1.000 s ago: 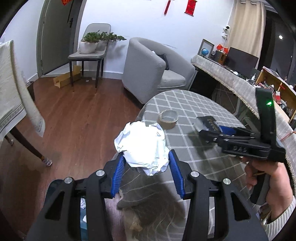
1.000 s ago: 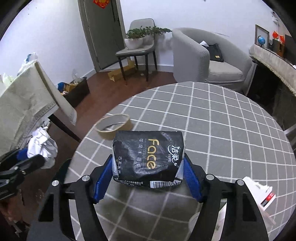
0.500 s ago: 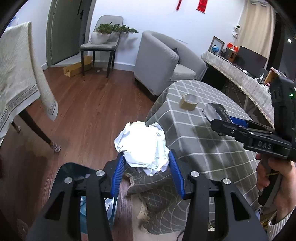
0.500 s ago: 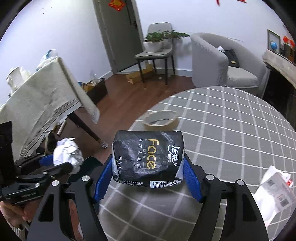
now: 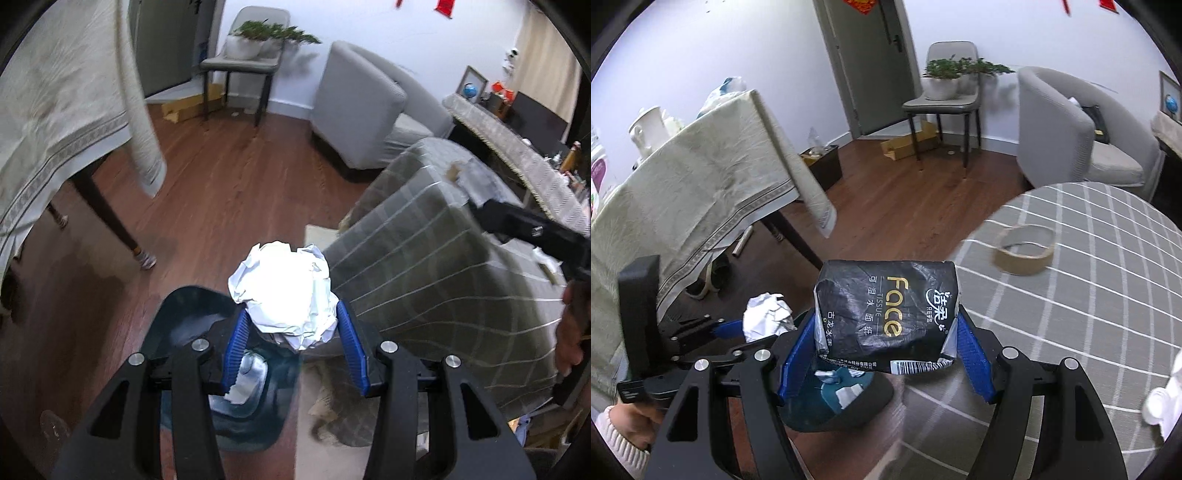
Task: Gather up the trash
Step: 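Carry both items to the teal bin and open the left tool to drop the wrapper, then lower the black Face pack into the bin and open the right tool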
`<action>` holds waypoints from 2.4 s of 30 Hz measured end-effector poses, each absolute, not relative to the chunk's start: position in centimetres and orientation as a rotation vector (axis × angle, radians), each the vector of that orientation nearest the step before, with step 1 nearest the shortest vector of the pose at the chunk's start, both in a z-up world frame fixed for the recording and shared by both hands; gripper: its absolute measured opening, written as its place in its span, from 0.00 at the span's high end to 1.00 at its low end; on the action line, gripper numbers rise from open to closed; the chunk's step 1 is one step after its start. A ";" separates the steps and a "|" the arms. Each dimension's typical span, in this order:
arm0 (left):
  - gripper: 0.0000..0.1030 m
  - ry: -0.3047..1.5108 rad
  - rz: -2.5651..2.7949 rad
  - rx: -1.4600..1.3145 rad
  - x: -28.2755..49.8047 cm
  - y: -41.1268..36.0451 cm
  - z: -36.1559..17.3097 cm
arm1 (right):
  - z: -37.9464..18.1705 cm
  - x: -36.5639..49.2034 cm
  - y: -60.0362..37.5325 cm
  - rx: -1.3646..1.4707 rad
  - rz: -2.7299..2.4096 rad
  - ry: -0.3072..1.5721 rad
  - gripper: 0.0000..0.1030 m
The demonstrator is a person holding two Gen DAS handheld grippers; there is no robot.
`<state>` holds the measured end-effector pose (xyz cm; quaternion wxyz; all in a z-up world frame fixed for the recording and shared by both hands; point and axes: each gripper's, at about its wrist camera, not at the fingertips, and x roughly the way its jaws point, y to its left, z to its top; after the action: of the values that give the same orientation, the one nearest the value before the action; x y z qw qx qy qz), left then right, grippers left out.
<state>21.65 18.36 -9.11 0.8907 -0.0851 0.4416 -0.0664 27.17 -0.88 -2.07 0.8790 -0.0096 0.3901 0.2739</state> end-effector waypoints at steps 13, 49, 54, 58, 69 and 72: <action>0.52 1.066 -0.071 -0.184 20.9 23.6 -13.8 | -3.5 27.2 5.1 -0.050 0.656 0.848 0.30; 0.45 0.960 -0.012 -0.249 17.3 30.4 -11.0 | -12.7 27.3 16.0 -0.198 0.701 1.062 0.30; 0.46 0.906 -0.008 -0.261 17.1 30.6 -8.9 | -14.7 27.0 17.1 -0.233 0.708 1.111 0.30; 0.51 0.864 -0.008 -0.270 16.9 30.6 -7.3 | -16.3 26.7 17.8 -0.262 0.709 1.142 0.30; 0.62 0.764 -0.067 -0.233 15.5 28.6 -3.5 | -21.6 25.5 19.5 -0.355 0.709 1.254 0.30; 0.63 0.728 -0.058 -0.213 14.8 28.0 -2.3 | -22.6 24.9 19.9 -0.392 0.712 1.278 0.30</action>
<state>14.85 28.05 -2.31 0.9284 -0.1039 0.3555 -0.0285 24.91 19.89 -22.63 0.7265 -0.1778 0.5798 0.3231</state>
